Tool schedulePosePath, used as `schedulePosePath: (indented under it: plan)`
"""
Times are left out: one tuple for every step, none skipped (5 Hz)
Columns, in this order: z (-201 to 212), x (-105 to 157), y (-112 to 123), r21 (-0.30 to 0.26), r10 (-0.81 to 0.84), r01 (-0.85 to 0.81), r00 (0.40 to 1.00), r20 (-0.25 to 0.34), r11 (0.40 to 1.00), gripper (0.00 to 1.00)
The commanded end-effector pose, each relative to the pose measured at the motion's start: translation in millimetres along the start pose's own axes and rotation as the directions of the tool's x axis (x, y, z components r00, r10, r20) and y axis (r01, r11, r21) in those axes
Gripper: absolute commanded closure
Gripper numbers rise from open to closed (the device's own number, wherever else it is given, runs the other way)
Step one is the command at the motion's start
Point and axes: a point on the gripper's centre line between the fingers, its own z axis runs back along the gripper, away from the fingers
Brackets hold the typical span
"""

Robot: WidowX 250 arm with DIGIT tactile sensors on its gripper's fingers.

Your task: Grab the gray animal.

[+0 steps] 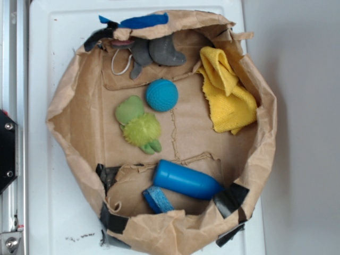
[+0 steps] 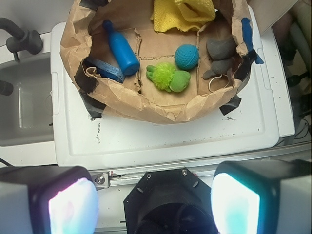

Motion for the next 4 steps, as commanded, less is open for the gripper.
schedulePosePath:
  plan:
    - [0, 0, 0, 0.0, 0.0, 0.0, 1.0, 0.0, 1.0, 0.0]
    - [-10, 45, 0, 0.024, 0.039, -0.039, 0.999, 0.001, 0.999, 0.0]
    - [-16, 80, -2, 0.045, 0.051, -0.051, 0.999, -0.002, 0.998, 0.0]
    - [-23, 110, 4, 0.043, 0.088, -0.087, 0.996, -0.002, 0.995, 0.0]
